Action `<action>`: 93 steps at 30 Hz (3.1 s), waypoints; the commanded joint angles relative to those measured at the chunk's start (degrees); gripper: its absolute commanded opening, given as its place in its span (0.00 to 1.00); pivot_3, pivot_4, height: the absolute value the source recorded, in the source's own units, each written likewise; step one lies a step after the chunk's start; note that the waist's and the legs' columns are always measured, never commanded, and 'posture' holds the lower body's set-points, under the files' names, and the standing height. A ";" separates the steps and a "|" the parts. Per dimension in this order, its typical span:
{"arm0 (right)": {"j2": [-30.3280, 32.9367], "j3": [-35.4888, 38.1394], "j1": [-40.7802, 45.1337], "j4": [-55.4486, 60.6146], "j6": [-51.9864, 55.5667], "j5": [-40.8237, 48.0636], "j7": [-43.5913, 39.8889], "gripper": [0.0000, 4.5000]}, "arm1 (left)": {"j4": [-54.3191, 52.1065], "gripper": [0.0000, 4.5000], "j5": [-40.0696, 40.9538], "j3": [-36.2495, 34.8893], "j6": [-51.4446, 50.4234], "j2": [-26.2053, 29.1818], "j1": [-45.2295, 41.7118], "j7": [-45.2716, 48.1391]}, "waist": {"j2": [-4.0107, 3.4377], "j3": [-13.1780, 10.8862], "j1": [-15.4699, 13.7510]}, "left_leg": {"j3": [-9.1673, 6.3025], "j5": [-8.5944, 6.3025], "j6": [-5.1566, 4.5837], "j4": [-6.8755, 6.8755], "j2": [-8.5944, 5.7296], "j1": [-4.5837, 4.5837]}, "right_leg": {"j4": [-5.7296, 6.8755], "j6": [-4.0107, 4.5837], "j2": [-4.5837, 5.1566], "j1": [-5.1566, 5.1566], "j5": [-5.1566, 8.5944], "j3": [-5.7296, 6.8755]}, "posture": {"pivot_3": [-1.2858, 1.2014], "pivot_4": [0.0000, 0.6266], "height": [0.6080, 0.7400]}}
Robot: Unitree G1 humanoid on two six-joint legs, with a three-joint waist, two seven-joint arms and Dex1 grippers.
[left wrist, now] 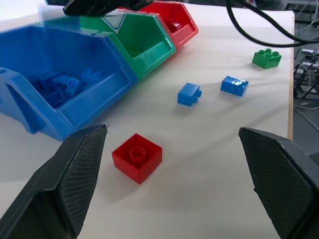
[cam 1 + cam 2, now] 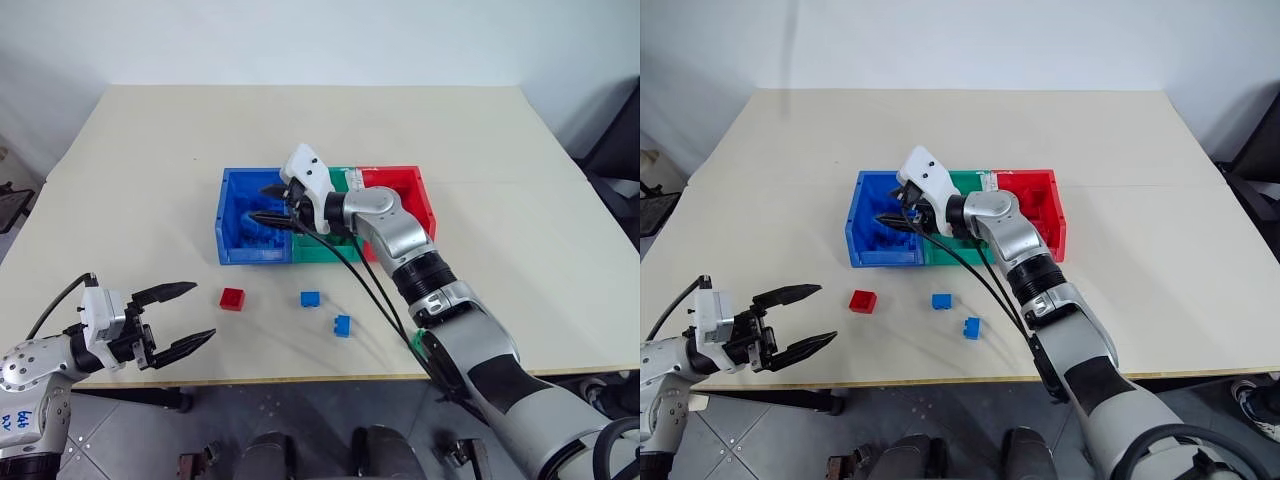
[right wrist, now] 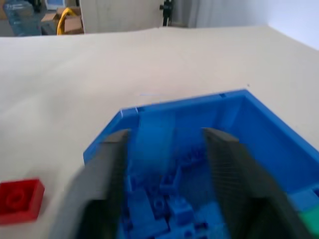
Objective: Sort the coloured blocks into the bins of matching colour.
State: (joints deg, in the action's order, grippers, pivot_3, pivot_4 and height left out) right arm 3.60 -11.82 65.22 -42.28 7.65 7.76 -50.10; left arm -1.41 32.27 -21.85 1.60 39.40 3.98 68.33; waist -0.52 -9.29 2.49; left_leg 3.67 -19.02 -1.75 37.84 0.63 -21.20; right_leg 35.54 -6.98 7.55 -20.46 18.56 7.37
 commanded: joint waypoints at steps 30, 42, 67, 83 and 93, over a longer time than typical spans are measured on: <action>56.15 17.39 -51.72 40.39 0.94 13.79 -37.54 1.00 | 5.33 1.00 0.40 2.47 -0.23 1.54 -6.58 4.88 | -0.10 -0.07 -1.19 | 0.14 -0.04 -0.06 -0.05 0.14 0.12 | -1.67 0.01 0.08 0.87 -0.01 0.16 | 0.52 0.24 1.00; 50.64 8.29 -49.95 43.50 -1.50 8.08 -32.74 1.00 | 1.61 1.00 0.98 2.55 -1.37 0.47 -4.30 3.10 | -0.11 -0.07 -1.14 | 0.07 -0.04 -0.06 -0.02 0.16 0.11 | -1.68 0.01 0.10 0.90 -0.01 0.17 | 0.52 0.24 1.00; 46.09 3.91 -45.30 33.70 -6.90 2.15 -28.29 0.43 | -3.77 1.00 1.87 1.75 -2.76 -0.89 0.45 -0.52 | -0.08 -0.05 -2.29 | 0.06 -0.06 -0.09 0.12 0.13 0.12 | -1.69 0.01 0.11 0.99 -0.01 0.17 | 0.52 0.24 1.00; 26.22 4.79 -15.11 24.97 4.10 4.08 -10.36 0.43 | 1.84 1.00 0.35 3.49 -0.22 -1.42 -5.28 0.56 | -0.17 -0.10 -1.57 | 0.01 -0.05 -0.07 0.11 0.13 0.06 | -1.47 0.01 0.06 0.83 -0.01 0.19 | 0.52 0.24 1.00; 18.44 3.02 -5.36 3.98 -8.97 -2.62 -6.89 0.97 | 1.93 1.00 0.16 2.79 1.28 -1.79 -5.46 -0.37 | -0.15 -0.10 -0.74 | -0.11 -0.07 -0.10 0.10 -0.07 0.02 | -0.73 0.00 -0.07 0.54 -0.01 0.21 | 0.52 0.24 1.00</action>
State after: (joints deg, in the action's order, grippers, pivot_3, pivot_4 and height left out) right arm 21.75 -10.71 57.54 -39.14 0.68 4.51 -56.43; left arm 1.12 32.35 -17.66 1.94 37.12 -1.82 68.22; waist -0.67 -9.39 1.75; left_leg 3.58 -19.08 -1.85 37.94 0.56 -21.18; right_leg 34.78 -6.97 7.47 -19.92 18.55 7.58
